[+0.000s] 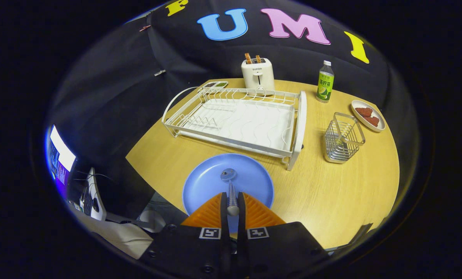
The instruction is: Take the plate from the dish rack, then take the spoon from the basket and place it into the plate.
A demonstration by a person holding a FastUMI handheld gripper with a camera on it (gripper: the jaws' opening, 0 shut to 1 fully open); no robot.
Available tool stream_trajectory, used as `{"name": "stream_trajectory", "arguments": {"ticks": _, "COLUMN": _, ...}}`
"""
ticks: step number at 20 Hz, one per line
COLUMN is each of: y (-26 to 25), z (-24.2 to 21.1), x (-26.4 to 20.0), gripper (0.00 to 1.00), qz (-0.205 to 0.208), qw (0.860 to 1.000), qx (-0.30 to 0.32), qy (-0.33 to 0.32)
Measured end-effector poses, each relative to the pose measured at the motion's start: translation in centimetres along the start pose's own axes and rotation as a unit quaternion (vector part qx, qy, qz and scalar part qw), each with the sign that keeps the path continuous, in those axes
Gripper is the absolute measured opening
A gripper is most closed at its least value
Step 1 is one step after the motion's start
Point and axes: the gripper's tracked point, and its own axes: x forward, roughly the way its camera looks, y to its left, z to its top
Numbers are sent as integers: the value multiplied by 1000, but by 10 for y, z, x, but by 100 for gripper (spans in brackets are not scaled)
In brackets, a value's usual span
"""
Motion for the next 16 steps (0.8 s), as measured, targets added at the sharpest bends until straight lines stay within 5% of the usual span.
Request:
{"name": "stream_trajectory", "arguments": {"ticks": 7, "y": 5, "z": -13, "x": 11, "gripper": 11, "qz": 16, "qw": 1000, "qx": 6, "qy": 3}}
{"name": "stream_trajectory", "arguments": {"ticks": 15, "y": -8, "z": -49, "x": 22, "gripper": 18, "qz": -12, "qw": 999, "qx": 2, "qy": 46}}
{"name": "stream_trajectory", "arguments": {"ticks": 16, "y": -8, "z": -51, "x": 22, "gripper": 30, "qz": -17, "qw": 999, "qx": 5, "qy": 48}}
